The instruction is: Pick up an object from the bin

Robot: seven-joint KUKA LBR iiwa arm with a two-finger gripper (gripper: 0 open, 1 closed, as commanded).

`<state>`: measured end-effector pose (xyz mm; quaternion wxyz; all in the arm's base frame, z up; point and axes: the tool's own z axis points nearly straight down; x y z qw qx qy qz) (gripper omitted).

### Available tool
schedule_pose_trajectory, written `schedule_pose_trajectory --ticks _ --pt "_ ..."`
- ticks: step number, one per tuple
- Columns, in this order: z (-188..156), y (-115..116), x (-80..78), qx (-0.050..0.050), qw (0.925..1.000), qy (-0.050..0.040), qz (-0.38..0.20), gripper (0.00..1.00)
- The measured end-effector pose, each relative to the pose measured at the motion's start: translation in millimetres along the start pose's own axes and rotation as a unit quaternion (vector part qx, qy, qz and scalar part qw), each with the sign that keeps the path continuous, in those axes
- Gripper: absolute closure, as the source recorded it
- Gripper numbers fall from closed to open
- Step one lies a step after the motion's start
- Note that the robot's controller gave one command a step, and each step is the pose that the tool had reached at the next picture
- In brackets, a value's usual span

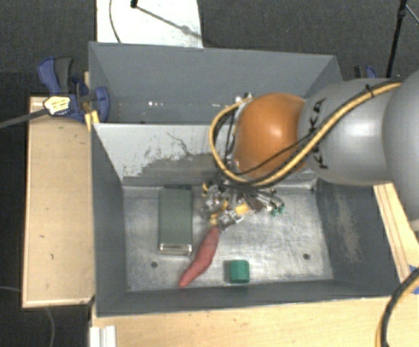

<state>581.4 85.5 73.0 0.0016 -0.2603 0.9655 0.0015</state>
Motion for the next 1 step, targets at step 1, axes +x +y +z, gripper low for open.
schedule_pose_trajectory --ticks 1 --pt "0.0 0.0 0.0 0.000 1.0000 0.0000 0.000 1.00"
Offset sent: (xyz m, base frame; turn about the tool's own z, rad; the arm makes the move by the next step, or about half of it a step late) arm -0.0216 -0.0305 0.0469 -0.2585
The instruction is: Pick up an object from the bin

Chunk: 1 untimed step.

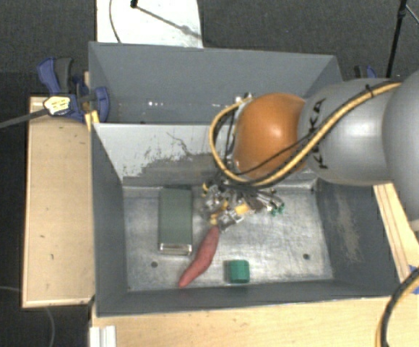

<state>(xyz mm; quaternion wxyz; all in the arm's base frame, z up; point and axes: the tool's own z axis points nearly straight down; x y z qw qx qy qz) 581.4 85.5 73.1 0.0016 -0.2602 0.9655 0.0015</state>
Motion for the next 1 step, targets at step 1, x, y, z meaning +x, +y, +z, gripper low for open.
schedule_pose_trajectory --ticks 1 --pt "-47.6 -15.7 33.1 0.001 0.9919 -0.0001 -0.127 1.00"
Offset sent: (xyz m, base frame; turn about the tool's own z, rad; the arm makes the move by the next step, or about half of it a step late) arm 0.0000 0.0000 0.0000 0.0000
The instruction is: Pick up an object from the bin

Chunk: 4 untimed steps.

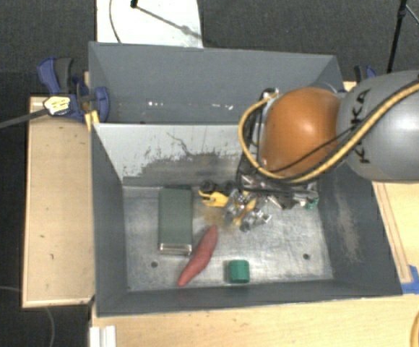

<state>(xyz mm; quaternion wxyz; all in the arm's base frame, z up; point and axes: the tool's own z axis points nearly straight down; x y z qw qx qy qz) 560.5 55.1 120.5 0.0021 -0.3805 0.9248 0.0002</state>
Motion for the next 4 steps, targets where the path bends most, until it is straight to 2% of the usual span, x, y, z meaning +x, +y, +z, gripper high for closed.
schedule_pose_trajectory --ticks 1,2,3,4 --pt "0.0 0.1 0.0 0.000 1.0000 0.0001 0.001 1.00" --pt "-116.2 -3.7 -7.4 0.000 0.9999 0.0004 0.012 1.00" --pt "-116.1 -3.6 -7.4 0.000 0.9999 0.0006 0.013 1.00" --pt "-39.5 14.9 -24.3 -0.001 0.9994 0.0005 0.036 0.00"
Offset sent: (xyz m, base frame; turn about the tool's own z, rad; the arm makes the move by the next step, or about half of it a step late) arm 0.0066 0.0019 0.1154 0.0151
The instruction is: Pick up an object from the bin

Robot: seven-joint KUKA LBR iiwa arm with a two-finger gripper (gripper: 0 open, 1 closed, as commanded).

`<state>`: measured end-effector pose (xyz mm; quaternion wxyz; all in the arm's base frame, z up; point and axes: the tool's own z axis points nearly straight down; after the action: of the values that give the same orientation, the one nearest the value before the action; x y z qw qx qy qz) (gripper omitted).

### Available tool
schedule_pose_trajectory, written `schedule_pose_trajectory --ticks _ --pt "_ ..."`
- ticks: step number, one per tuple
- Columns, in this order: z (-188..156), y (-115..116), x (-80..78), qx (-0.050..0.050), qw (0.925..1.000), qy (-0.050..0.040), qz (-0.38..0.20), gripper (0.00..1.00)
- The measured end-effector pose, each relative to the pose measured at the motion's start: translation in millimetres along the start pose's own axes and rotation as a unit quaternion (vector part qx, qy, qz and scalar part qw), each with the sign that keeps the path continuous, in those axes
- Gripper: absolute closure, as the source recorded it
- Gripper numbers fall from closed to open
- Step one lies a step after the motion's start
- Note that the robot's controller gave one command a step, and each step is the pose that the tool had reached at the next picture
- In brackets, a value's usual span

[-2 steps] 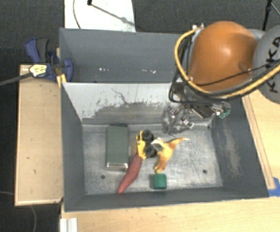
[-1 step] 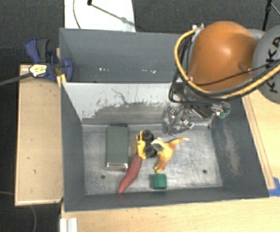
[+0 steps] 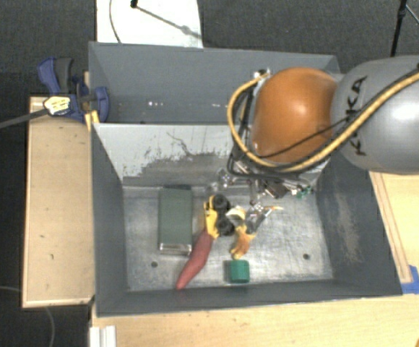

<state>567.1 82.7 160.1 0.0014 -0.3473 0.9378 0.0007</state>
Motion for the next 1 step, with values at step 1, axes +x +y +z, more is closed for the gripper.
schedule_pose_trajectory --ticks 1 --pt "-0.3 -0.3 -0.1 0.000 1.0000 -0.0003 0.001 0.00"
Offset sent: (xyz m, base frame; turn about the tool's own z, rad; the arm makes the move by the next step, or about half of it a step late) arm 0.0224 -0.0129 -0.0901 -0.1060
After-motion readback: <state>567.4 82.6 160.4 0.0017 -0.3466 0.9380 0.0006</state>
